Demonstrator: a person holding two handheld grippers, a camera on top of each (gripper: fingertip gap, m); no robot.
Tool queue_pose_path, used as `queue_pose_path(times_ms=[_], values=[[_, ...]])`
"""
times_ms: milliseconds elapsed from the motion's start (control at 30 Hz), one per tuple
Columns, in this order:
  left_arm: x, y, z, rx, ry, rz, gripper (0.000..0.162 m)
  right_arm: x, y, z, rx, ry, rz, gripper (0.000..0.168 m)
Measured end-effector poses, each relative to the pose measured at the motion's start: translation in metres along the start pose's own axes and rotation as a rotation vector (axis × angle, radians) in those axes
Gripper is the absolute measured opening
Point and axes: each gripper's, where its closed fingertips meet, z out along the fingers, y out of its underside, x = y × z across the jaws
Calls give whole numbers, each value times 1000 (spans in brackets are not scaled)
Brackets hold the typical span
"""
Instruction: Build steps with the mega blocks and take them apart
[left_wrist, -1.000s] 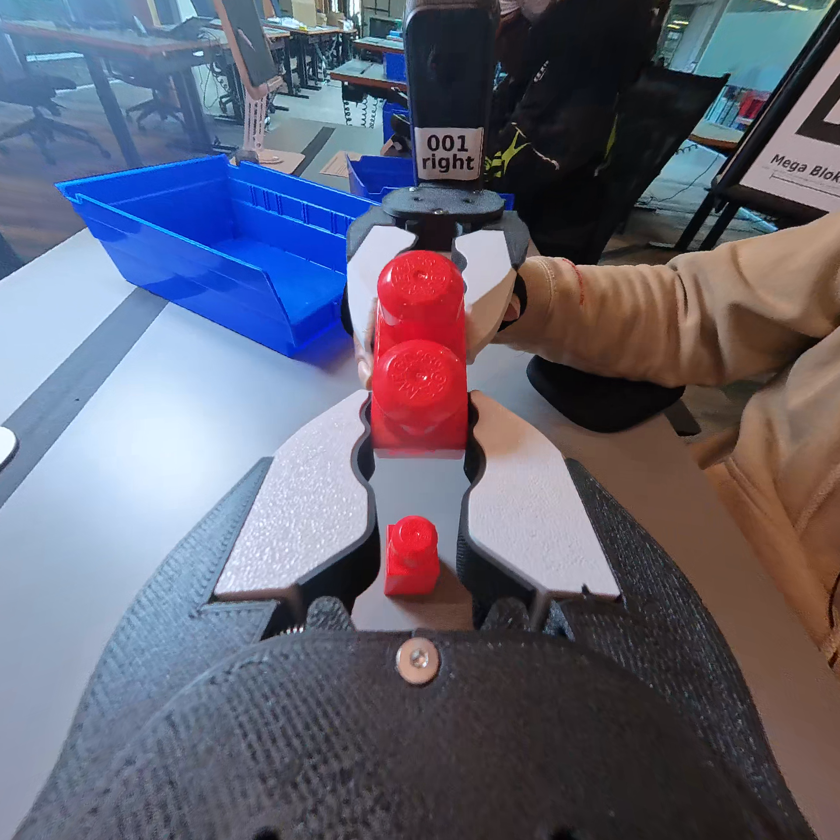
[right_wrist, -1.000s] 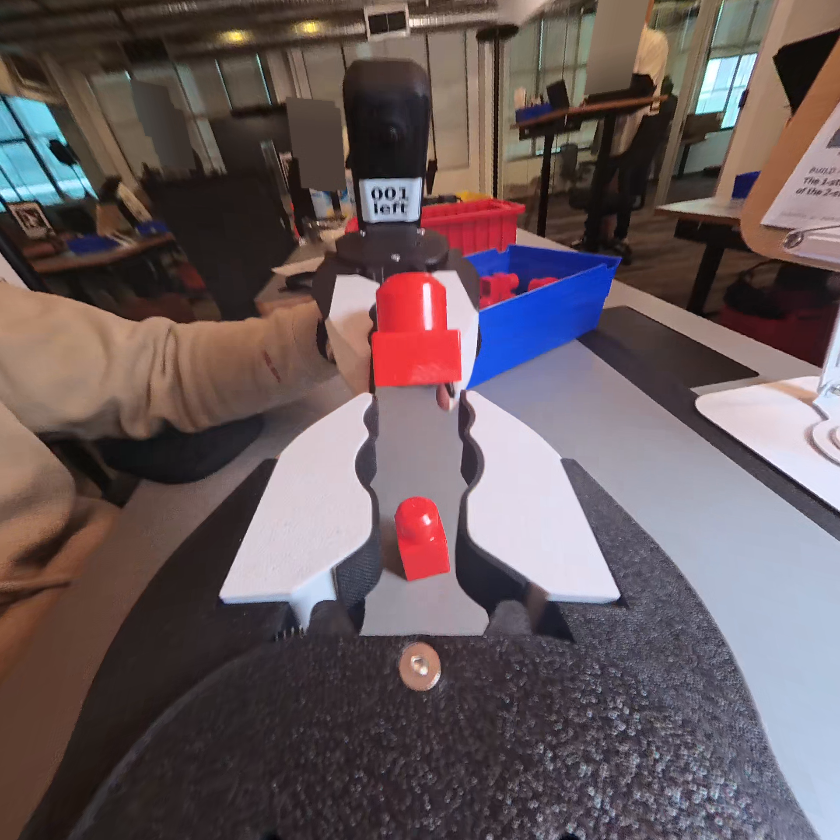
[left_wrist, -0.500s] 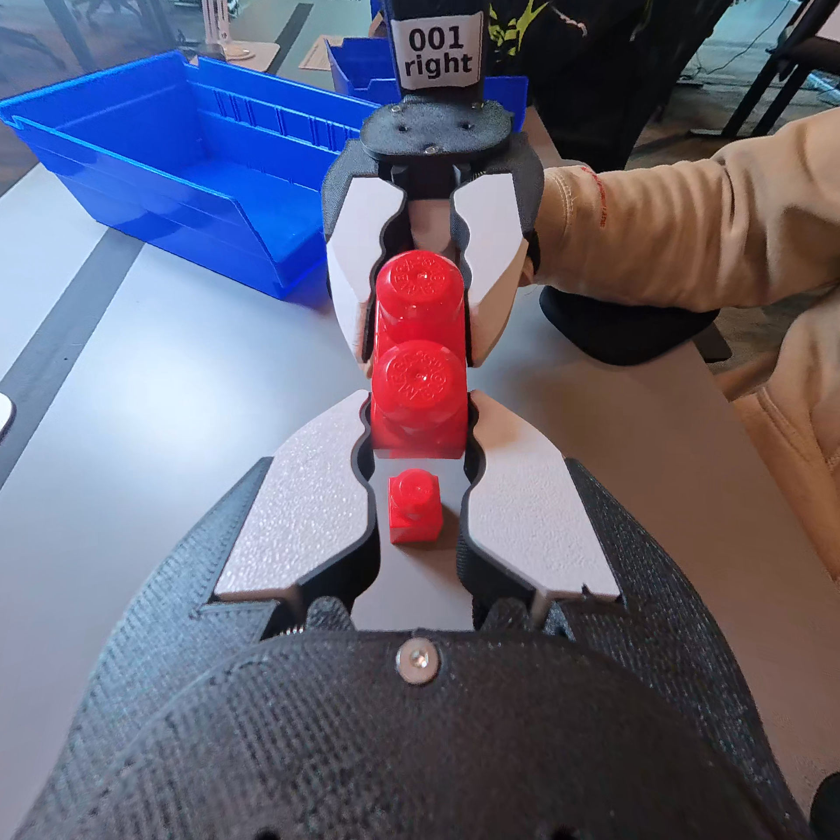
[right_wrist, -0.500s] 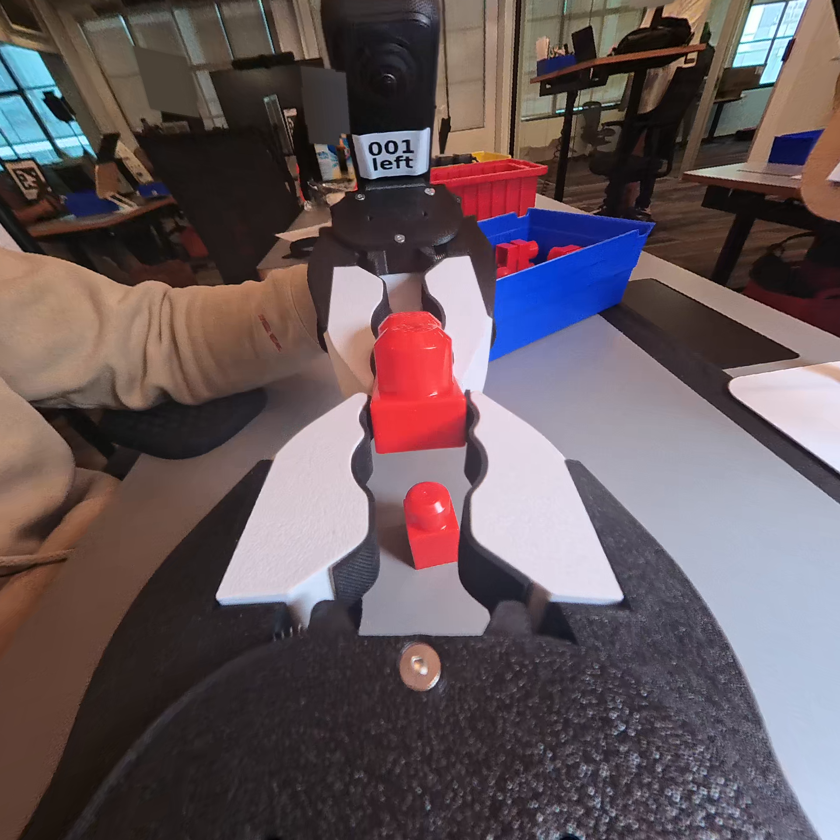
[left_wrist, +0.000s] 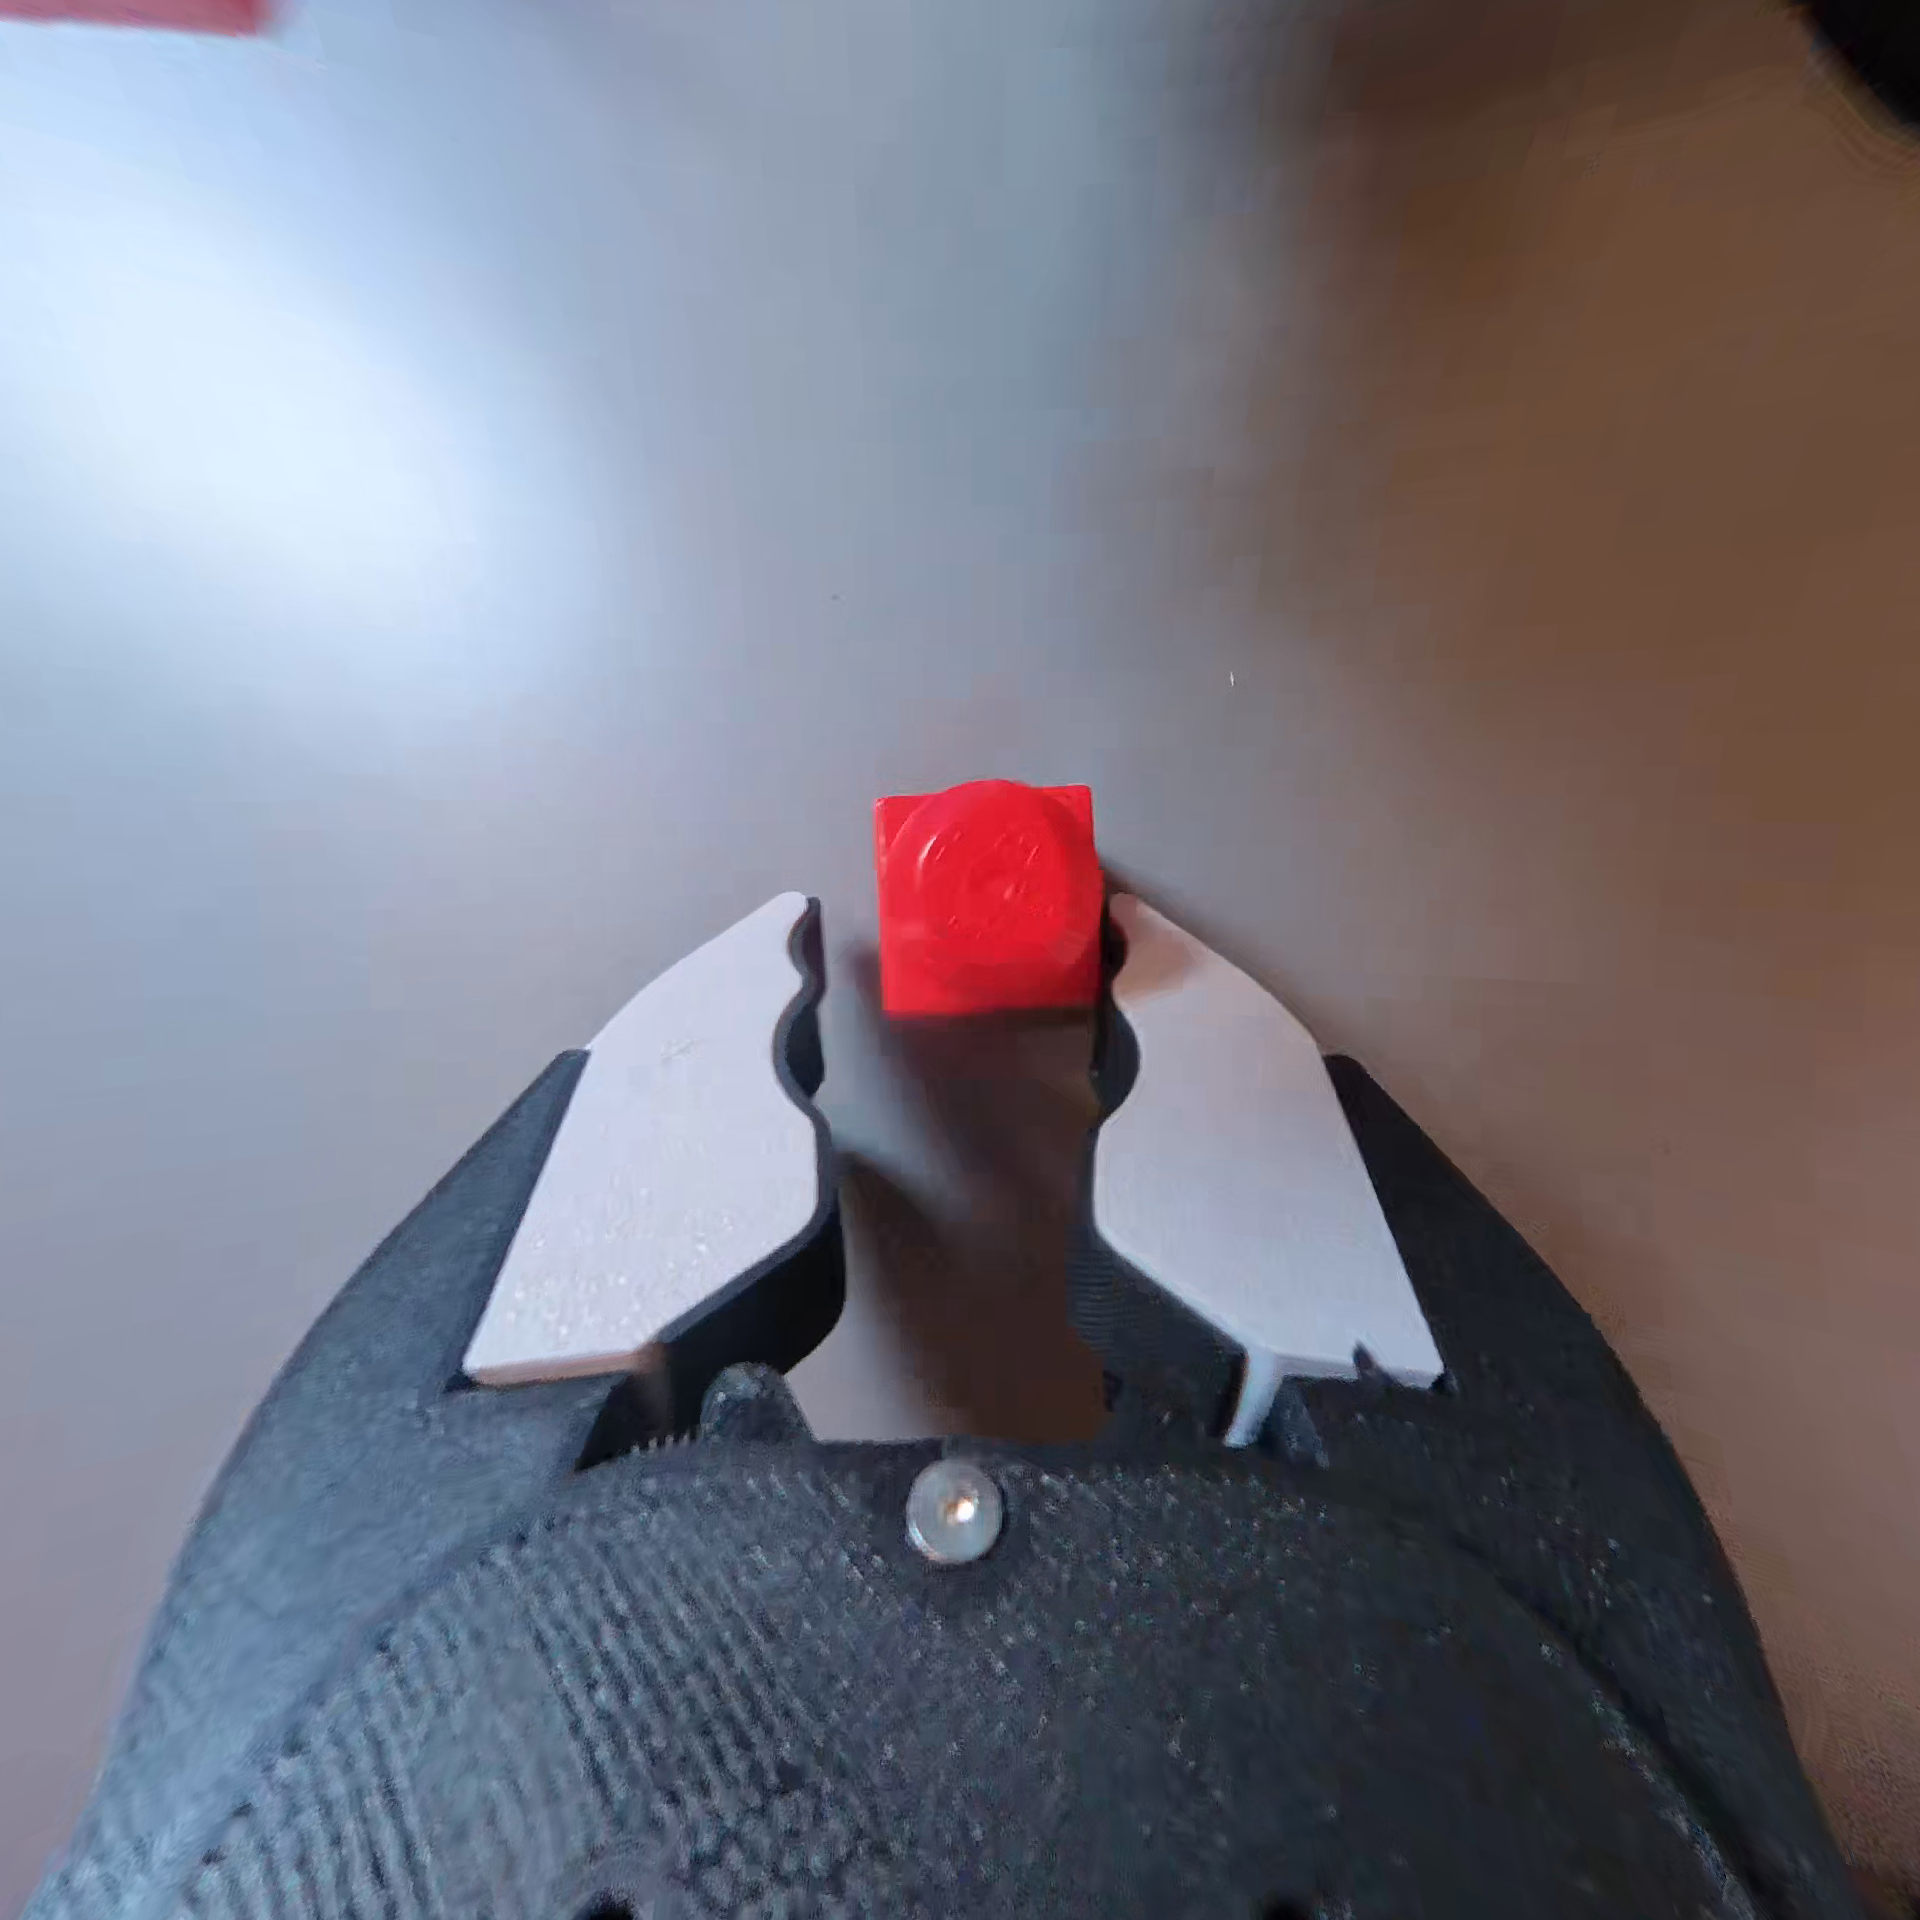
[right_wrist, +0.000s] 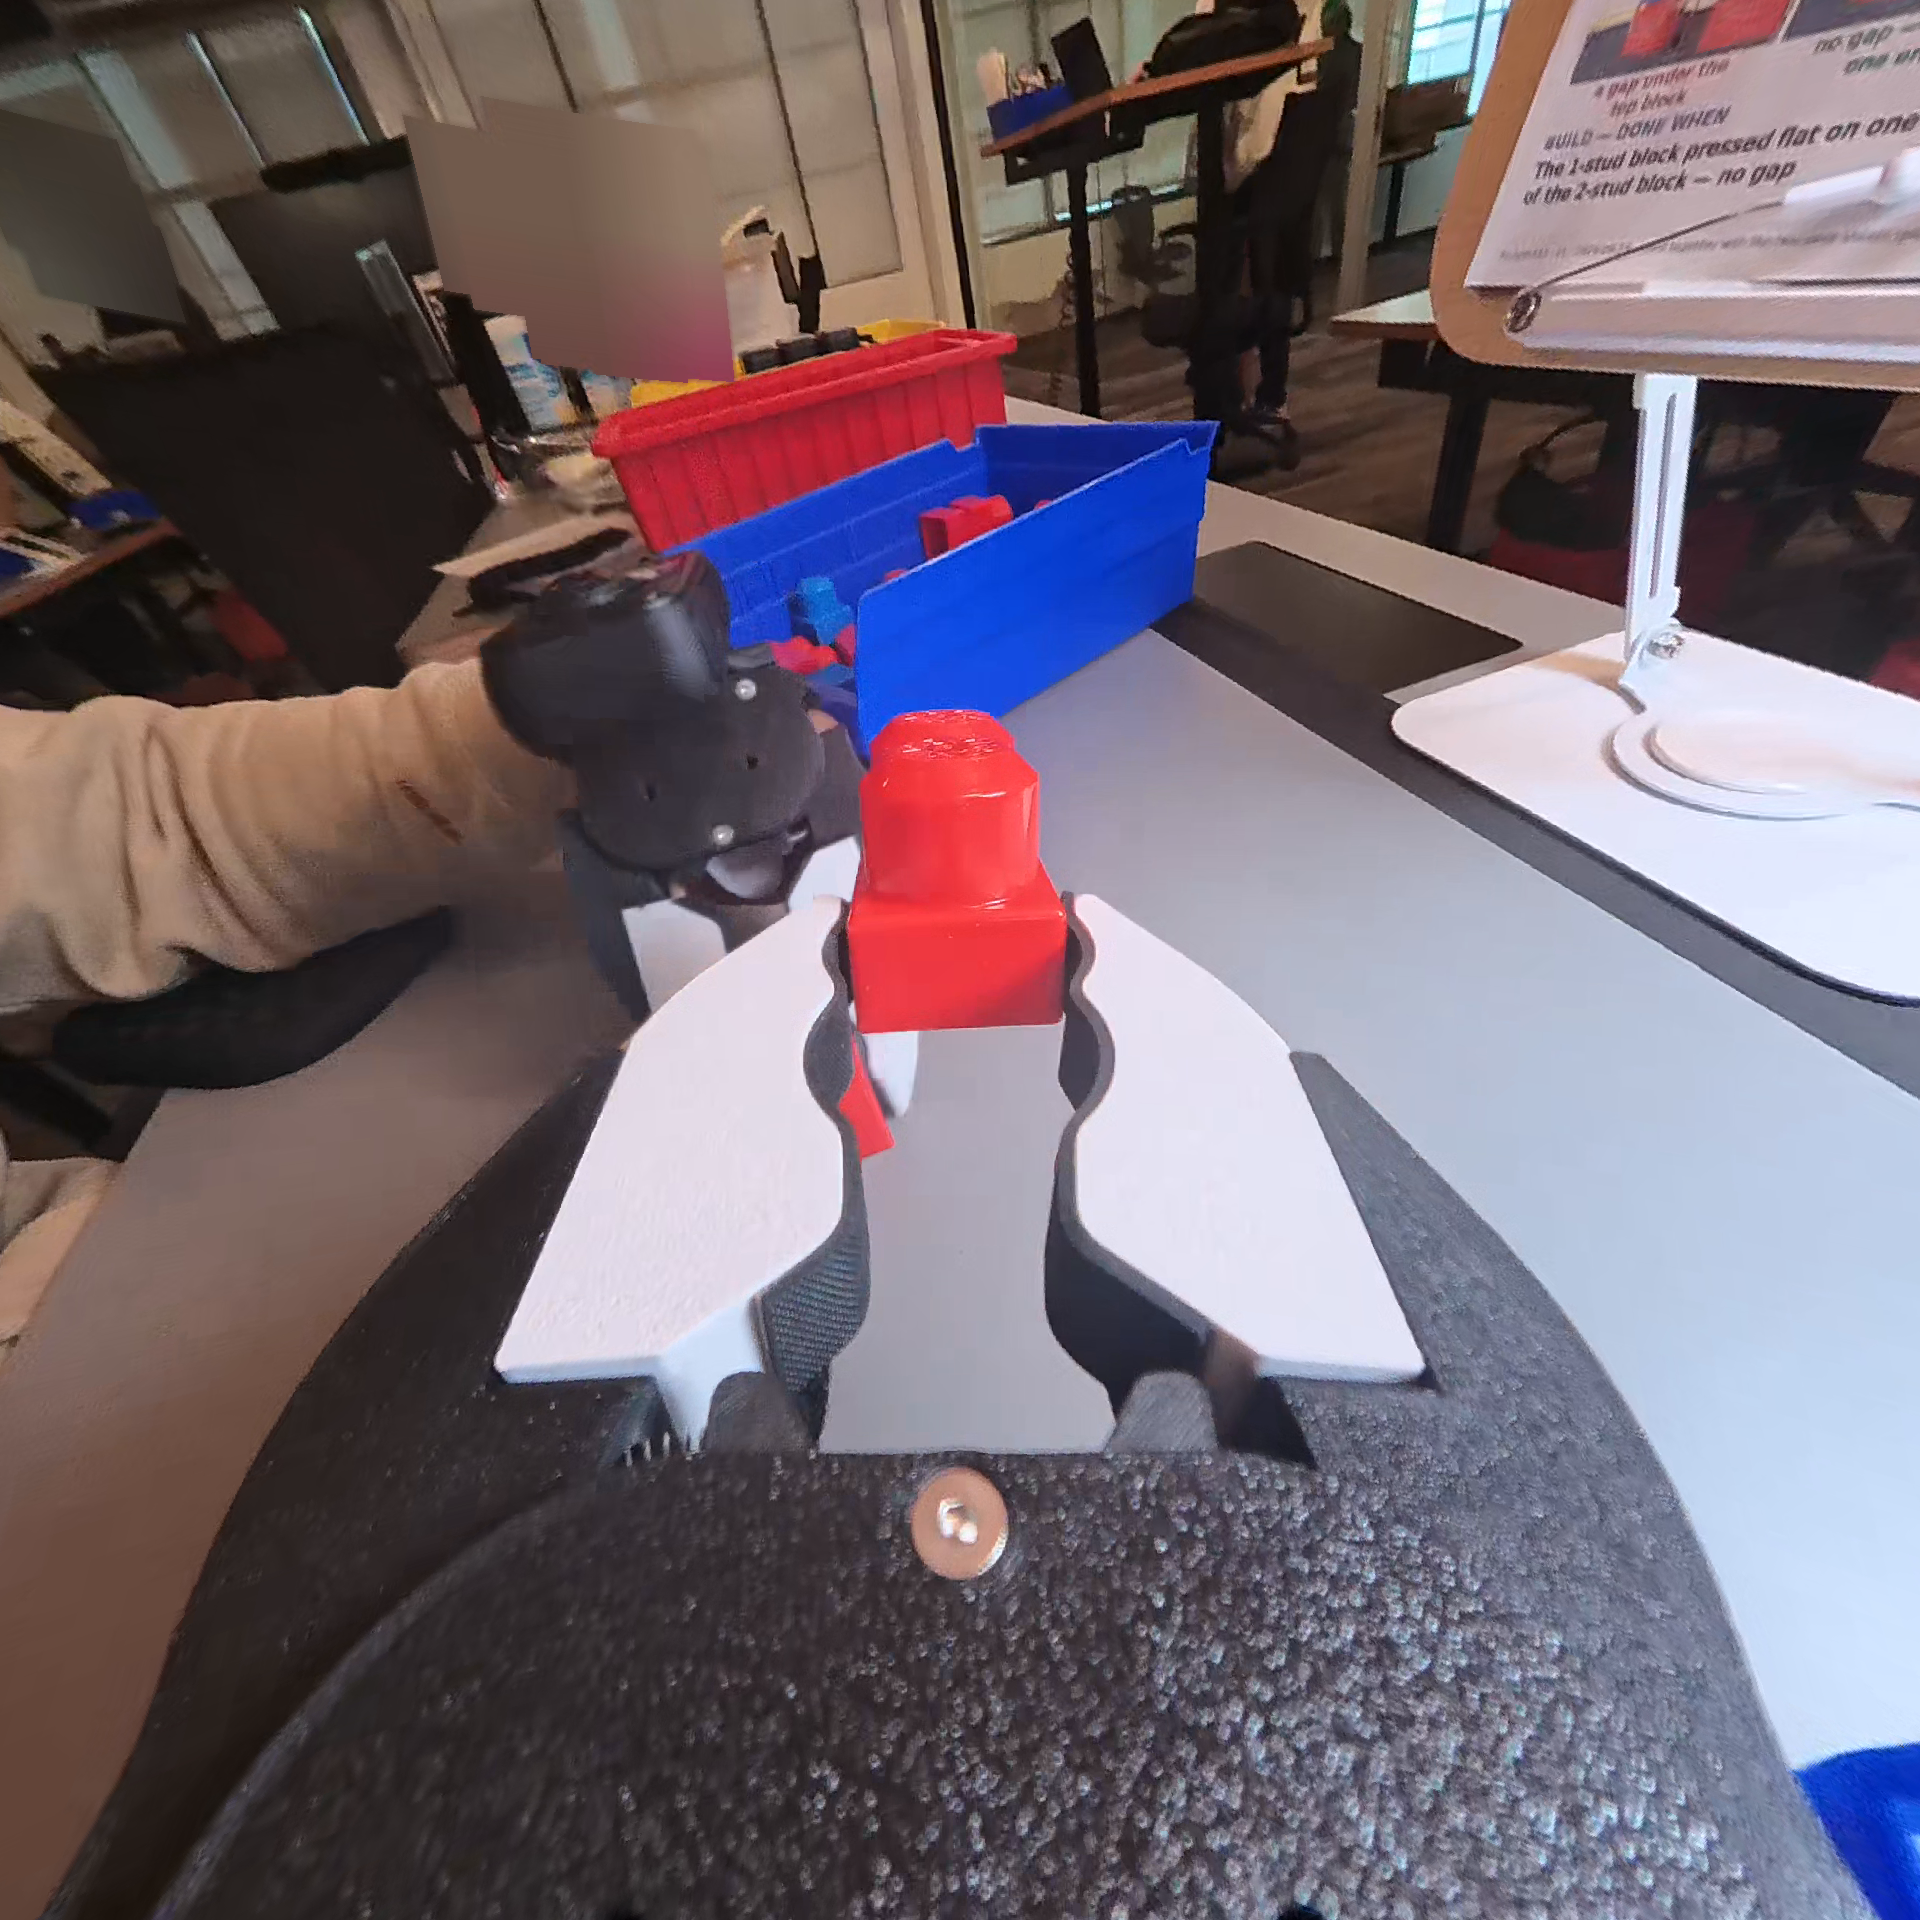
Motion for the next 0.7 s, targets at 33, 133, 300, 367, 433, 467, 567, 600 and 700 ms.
queue_pose_path(times_ms=[33, 133, 300, 367, 433, 467, 567, 600, 700], values=[[4, -2, 8, -6, 13, 19, 39, 0, 2, 1, -11, 5, -7, 37], [-8, -16, -5, 42, -83, 73, 39, -3, 6, 4, -39, -6, -23, 37], [-12, -57, -105, 521, -11, -50, 38, -20, 10, 7, -88, -96, -38, 37], [-7, -65, -131, 630, 4, -42, 38, -32, 15, 14, -121, -140, -57, 37], [-2, -68, -132, 632, 5, -17, 38, -46, 16, 23, -136, -179, -79, 37], [0, -70, -128, 622, 10, -7, 38, -52, 16, 27, -141, -195, -91, 37], [7, -75, -118, 613, 48, 11, 38, -65, 17, 34, -169, -216, -118, 37], [9, -77, -118, 618, 57, 10, 38, -66, 20, 35, -193, -208, -132, 37], [10, -75, -112, 586, 37, 33, 38, -67, 28, 40, -251, -186, -162, 37]])
